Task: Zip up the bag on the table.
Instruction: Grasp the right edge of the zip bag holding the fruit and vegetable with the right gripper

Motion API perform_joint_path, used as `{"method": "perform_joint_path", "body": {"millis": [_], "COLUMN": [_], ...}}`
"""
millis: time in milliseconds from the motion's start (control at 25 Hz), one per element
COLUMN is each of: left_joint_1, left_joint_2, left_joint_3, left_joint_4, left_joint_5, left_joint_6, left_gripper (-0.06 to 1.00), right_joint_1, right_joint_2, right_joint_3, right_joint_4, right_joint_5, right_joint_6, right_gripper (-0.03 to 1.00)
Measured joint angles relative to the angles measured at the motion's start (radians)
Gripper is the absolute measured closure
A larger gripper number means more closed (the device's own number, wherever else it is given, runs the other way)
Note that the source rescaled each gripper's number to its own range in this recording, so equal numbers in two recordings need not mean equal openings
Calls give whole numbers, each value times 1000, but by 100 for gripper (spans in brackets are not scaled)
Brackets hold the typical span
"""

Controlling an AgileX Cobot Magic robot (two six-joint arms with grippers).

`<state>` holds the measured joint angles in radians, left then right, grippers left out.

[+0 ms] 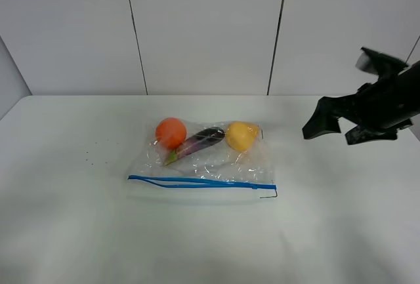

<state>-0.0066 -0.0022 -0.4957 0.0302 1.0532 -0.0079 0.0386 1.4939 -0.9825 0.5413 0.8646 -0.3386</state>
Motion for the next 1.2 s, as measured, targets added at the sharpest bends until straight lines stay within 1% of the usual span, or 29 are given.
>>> {"method": "perform_joint_path", "body": {"millis": [200,280,360,560,680,800,920,1200], "left_joint_1": [0,0,0,0,0,0,0,0], "left_joint_2": [0,0,0,0,0,0,0,0], "left_joint_3": [0,0,0,0,0,0,0,0], "left_joint_4": [0,0,0,0,0,0,0,-1], "left_joint_5": [0,0,0,0,0,0,0,0], "left_joint_6": [0,0,0,0,0,0,0,0], "left_gripper": [-6,-6,-6,-6,-6,-6,-6,-6], "right_joint_1": [0,-5,-22,-105,-138,-140,-140,-137], "right_joint_2": [176,229,274,405,479,547,591,622], "right_joint_3": [0,0,0,-1,-2,-3,-3,-57], "right_joint_4": [217,284,354,495,603,647,671,690], "right_joint_5": [5,10,34,148,225,262,255,242], "right_joint_6": [-232,-303,-373,-543,-644,-705,-744,-768], "right_gripper": [-3,-3,-3,-3,-3,-3,-3,-3]}}
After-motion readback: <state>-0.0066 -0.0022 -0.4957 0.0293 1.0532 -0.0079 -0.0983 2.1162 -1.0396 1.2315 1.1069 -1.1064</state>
